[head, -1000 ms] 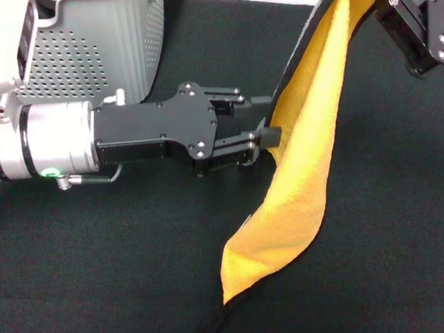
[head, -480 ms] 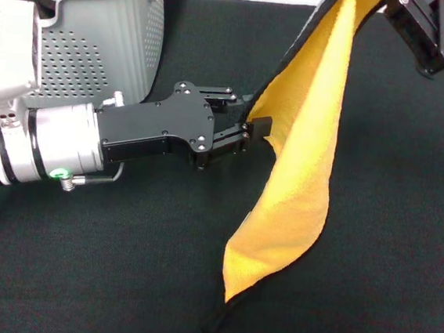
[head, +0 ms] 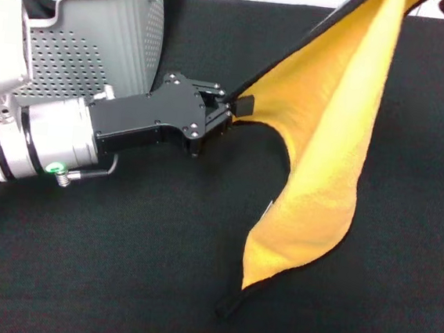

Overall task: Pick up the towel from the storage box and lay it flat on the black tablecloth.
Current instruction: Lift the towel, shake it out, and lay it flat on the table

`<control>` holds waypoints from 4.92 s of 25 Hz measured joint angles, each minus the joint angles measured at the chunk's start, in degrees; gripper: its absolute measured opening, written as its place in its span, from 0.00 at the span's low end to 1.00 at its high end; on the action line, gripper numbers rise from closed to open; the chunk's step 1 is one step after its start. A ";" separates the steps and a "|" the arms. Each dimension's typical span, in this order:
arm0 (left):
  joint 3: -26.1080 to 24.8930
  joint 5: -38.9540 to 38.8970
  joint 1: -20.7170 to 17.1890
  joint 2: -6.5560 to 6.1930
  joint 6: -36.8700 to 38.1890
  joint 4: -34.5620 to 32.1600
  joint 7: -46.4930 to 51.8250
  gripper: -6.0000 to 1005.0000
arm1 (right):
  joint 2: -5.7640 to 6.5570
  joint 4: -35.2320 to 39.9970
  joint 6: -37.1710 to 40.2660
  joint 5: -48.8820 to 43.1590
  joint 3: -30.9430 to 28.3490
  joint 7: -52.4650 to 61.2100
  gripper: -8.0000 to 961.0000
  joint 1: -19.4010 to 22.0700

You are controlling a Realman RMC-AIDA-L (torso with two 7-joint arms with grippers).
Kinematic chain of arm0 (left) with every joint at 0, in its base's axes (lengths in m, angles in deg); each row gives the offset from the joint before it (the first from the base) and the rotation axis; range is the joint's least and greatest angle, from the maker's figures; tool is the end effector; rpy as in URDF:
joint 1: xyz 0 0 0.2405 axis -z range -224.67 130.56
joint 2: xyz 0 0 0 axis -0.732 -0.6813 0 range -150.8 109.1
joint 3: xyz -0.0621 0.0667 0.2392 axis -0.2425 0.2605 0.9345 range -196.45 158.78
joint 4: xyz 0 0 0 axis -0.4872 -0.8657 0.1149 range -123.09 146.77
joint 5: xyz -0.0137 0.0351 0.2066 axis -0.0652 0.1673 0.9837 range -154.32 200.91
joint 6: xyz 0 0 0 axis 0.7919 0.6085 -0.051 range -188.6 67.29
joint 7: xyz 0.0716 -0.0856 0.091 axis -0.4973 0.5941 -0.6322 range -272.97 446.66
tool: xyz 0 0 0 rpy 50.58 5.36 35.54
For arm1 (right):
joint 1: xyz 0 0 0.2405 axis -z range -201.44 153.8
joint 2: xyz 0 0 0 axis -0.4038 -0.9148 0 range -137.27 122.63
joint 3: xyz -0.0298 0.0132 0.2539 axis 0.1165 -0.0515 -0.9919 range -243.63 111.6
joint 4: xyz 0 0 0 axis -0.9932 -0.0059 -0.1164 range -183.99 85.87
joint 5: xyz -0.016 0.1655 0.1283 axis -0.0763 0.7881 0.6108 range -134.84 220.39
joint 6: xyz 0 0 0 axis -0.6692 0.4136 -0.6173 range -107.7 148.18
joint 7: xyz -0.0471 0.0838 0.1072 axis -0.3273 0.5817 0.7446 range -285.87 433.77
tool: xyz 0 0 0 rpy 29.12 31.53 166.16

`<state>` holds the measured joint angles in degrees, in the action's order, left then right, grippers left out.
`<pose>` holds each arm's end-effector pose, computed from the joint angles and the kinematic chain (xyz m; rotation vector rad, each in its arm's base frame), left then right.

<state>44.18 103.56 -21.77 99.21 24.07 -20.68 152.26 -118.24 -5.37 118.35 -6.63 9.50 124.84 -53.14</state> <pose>-0.2284 0.3172 -0.0293 -2.5931 -0.4214 -1.0715 0.1436 0.3317 0.0714 -2.3286 -0.4589 1.4784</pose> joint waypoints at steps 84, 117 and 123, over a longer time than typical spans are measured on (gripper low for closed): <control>-13.82 1.15 -14.13 -9.75 30.72 -16.27 9.29 0.03 | -4.56 -0.74 12.26 -12.70 -6.77 8.25 0.02 11.96; -23.09 30.08 0.05 -1.50 -9.40 -8.00 15.70 0.03 | -4.75 -15.97 -28.66 -22.62 -4.17 4.25 0.02 -2.86; -22.49 30.17 1.02 -0.44 -9.68 -8.00 15.41 0.03 | -4.32 -13.00 -31.43 -22.82 -4.30 4.17 0.02 -2.03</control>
<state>21.70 133.73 -20.75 98.77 14.39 -28.68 167.67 -122.55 -18.36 86.92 -29.45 5.20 129.01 -55.16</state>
